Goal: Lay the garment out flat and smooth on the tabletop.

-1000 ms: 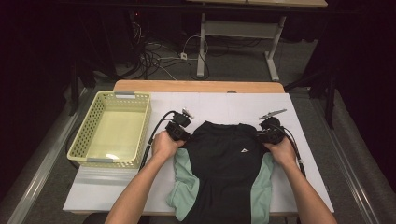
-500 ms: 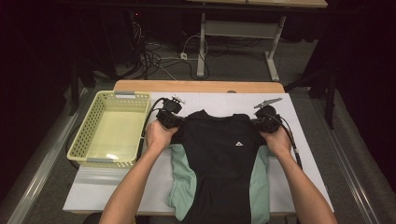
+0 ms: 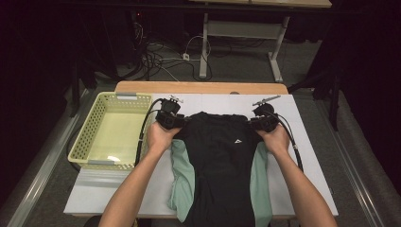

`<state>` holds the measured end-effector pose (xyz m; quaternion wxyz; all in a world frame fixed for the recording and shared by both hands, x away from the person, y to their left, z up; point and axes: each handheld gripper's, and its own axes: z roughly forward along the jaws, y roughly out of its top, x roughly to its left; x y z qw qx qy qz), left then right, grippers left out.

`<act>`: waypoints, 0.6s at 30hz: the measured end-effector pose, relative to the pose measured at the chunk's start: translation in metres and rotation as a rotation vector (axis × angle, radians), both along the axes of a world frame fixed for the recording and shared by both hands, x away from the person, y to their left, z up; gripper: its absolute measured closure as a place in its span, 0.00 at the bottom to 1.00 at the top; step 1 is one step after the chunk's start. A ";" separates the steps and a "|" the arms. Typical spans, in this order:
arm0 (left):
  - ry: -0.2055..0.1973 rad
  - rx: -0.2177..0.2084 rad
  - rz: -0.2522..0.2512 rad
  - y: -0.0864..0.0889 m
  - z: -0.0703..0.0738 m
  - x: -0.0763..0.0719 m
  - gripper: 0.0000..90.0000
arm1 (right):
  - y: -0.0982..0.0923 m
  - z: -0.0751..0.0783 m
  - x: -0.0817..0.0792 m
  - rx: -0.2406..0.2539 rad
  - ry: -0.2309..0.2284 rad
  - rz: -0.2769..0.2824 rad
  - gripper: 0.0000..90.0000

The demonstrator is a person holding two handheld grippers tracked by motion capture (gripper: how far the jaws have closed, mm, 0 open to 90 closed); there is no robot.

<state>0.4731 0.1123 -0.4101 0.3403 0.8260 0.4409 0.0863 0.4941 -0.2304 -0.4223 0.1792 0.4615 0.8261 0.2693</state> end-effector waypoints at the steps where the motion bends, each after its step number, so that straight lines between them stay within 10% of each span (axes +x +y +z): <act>1: 0.000 -0.002 -0.002 0.002 0.000 -0.006 0.63 | 0.000 0.000 -0.007 0.001 -0.014 0.010 0.77; 18: 0.021 -0.024 -0.104 0.022 -0.037 -0.128 0.55 | -0.027 -0.016 -0.131 0.075 -0.022 0.089 0.68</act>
